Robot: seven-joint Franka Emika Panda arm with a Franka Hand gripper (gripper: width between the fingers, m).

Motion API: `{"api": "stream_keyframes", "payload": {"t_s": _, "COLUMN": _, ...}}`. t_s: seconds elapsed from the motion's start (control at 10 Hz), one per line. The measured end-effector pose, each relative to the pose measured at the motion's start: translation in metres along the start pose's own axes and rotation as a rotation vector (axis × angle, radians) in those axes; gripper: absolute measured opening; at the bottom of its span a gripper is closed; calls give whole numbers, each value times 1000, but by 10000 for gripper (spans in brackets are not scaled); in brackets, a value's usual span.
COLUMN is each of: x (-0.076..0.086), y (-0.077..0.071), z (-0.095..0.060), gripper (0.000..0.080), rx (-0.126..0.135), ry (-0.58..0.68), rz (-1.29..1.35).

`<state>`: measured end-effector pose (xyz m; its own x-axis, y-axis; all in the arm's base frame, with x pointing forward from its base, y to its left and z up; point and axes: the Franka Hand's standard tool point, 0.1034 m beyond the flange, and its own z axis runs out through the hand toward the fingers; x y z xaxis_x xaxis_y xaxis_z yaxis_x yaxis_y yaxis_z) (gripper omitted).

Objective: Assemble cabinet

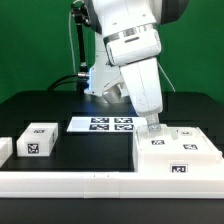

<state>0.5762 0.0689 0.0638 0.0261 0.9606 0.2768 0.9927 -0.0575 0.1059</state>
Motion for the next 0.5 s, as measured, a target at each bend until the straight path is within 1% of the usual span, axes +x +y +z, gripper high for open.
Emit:
{"api": "stream_keyframes", "payload": {"t_s": 0.1, "x": 1, "y": 6, "z": 0, "gripper": 64, "rx": 6, "ry": 2, "rz": 2}}
{"api": "stream_keyframes", "payload": {"t_s": 0.2, "x": 1, "y": 7, "z": 1, "gripper": 64, "rx": 18, "ry": 2, "rz": 0}}
{"api": "stream_keyframes", "payload": {"t_s": 0.3, "x": 1, "y": 7, "z": 1, "gripper": 64, "rx": 35, "ry": -2, "rz": -2}}
{"api": "stream_keyframes", "payload": {"t_s": 0.4, "x": 1, "y": 7, "z": 2, "gripper": 64, "rx": 45, "ry": -4, "rz": -2}}
{"api": "stream_keyframes", "payload": {"t_s": 0.5, "x": 1, "y": 6, "z": 2, "gripper": 64, "rx": 47, "ry": -4, "rz": 0}}
